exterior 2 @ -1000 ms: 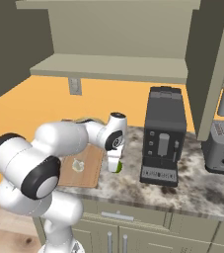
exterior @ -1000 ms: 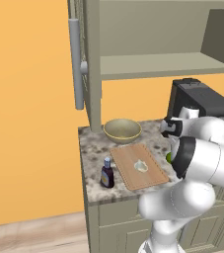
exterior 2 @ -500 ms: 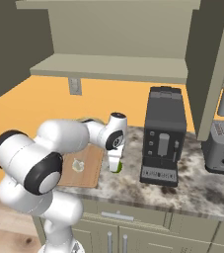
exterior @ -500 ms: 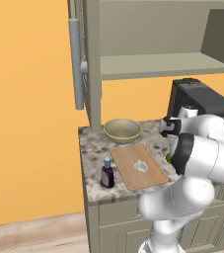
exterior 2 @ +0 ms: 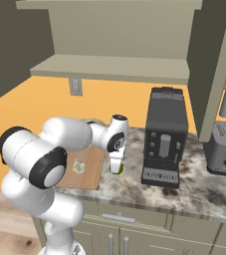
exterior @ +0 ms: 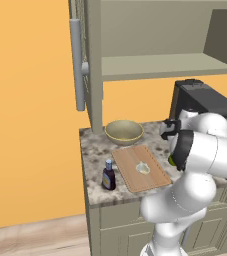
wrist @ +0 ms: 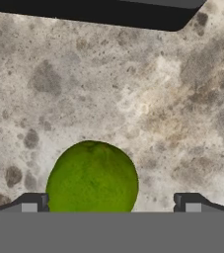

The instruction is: Open the cabinet. Place the bowl and condiment on the counter. Then place the lime and garlic on the cutting board.

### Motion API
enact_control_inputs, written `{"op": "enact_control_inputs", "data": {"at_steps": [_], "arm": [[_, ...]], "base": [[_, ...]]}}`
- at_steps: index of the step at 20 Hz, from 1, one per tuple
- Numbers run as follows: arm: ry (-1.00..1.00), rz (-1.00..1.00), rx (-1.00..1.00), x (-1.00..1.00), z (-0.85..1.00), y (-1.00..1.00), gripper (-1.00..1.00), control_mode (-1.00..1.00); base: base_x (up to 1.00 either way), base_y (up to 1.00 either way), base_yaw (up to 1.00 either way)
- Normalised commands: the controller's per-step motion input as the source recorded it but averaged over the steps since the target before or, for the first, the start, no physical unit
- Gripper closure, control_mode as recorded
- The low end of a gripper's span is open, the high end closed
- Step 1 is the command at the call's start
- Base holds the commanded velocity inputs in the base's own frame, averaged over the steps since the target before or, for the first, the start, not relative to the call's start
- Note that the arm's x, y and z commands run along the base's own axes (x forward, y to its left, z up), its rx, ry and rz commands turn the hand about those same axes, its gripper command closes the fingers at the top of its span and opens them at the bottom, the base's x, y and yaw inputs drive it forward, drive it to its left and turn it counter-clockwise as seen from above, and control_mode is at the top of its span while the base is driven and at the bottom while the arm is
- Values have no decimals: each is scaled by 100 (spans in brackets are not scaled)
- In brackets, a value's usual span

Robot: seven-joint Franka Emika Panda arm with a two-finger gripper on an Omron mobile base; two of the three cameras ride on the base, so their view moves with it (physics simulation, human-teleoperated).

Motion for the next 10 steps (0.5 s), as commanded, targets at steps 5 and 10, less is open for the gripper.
{"op": "enact_control_inputs", "data": {"at_steps": [5, 10], "arm": [[0, 0, 0, 7, -11, -1, -100, -100], [0, 0, 0, 8, -17, -1, -100, -100]], "base": [[0, 0, 0], [0, 0, 0]]}}
